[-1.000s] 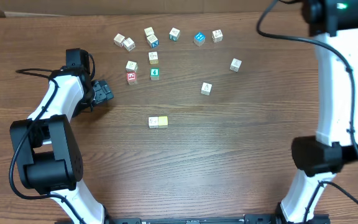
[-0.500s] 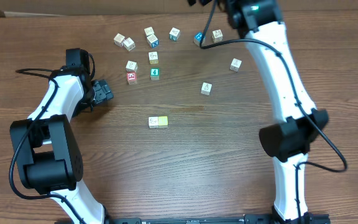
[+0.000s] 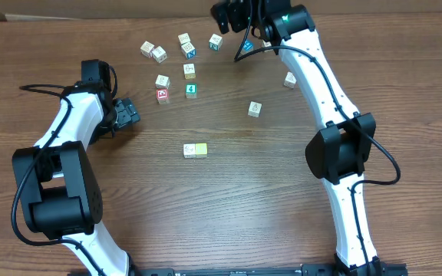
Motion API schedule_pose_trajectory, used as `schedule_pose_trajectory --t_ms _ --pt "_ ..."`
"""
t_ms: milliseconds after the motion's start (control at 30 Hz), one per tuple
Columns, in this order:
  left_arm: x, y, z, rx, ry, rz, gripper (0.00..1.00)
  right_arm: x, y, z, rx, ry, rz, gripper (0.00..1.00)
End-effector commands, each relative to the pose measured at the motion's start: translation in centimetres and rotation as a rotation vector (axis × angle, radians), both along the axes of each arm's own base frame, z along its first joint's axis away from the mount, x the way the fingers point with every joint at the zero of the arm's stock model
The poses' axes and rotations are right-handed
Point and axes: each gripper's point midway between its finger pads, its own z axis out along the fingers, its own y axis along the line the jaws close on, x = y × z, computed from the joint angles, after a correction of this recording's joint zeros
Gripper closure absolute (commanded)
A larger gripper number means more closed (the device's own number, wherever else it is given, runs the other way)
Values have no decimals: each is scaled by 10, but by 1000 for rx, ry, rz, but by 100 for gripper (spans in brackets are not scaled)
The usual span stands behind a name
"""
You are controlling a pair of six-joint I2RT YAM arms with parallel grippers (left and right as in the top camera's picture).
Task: Form a horizontal line
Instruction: 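Swing the right arm up and over to the upper block cluster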
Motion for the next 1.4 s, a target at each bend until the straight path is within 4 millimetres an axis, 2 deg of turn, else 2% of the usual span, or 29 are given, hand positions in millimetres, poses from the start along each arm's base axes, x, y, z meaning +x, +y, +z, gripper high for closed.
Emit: schedule_pose_trajectory --t_ms 0,33,67,100,167,267,300,367,400,533,600,633,700,733,767,967,1033,1367 --pt "-1 1 -1 17 10 -26 0 -16 35 26 190 26 136 0" --pt "-1 1 -1 17 10 -26 0 -18 39 28 211 31 161 3" --pt "-1 1 -1 17 10 -26 0 -19 40 28 214 33 166 18" --pt "-1 1 -1 17 10 -26 0 -19 40 26 213 37 166 28" --pt "-1 1 -1 17 10 -26 1 -19 41 19 207 48 160 36" --pt "-1 1 -1 17 10 -26 0 -14 41 -4 140 58 83 32" --pt "-1 1 -1 17 10 -26 0 -14 44 -11 123 60 69 27" --pt "-1 1 -1 17 10 -27 1 -17 58 -27 98 70 74 7" --pt "-1 1 -1 17 10 -26 1 -24 73 -39 88 89 101 0" --pt "-1 1 -1 17 10 -26 0 -35 91 -39 91 98 130 0" --pt "-1 1 -1 17 10 -26 0 -37 99 -32 115 82 158 15" --pt "-1 1 -1 17 10 -26 0 -37 101 -32 114 75 158 30" --pt "-1 1 -1 17 10 -26 0 -33 99 -37 87 65 121 53" --pt "-1 1 -1 17 10 -26 0 -30 98 -44 63 59 92 52" --pt "-1 1 -1 17 10 -26 0 -26 96 -56 33 57 64 30" --pt "-1 1 -1 17 10 -26 1 -20 97 -94 -29 65 9 30" --pt "-1 1 -1 17 10 -26 0 -18 100 -103 -28 64 11 27" --pt "-1 1 -1 17 10 -26 0 -18 111 -143 -40 84 24 27"
